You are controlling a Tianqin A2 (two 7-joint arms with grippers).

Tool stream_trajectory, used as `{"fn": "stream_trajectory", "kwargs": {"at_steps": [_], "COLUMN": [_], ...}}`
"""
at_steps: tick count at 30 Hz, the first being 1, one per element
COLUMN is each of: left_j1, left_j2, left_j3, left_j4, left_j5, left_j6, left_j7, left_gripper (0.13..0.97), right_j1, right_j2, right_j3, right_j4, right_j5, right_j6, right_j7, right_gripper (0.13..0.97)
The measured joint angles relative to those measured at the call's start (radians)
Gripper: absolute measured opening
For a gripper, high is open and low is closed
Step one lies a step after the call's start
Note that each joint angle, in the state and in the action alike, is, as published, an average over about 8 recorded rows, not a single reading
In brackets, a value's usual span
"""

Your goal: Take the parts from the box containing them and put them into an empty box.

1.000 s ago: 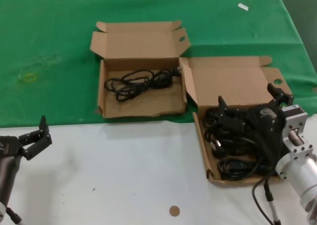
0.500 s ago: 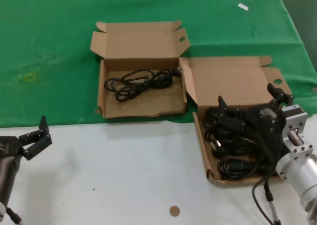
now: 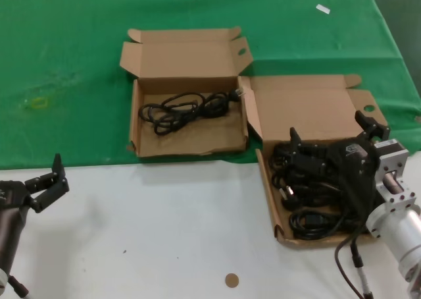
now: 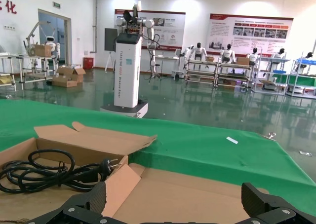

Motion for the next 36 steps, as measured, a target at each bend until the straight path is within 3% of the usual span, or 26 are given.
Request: {"fn": "stream_trajectory", "kwargs": {"at_steps": [36], "left_j1": [0.000], "left_j2": [0.000], "left_j3": [0.000], "left_j4": [0.000], "left_j5": [0.000], "left_j6": [0.000], "left_j7": [0.000], "left_gripper": [0.966], "right_j1": [0.000], "right_j2": [0.000], "right_j3": [0.000], "right_j4": [0.000], "right_j5": [0.000], "right_j6": [0.000], "right_j7": [0.000], "right_gripper": [0.966]}}
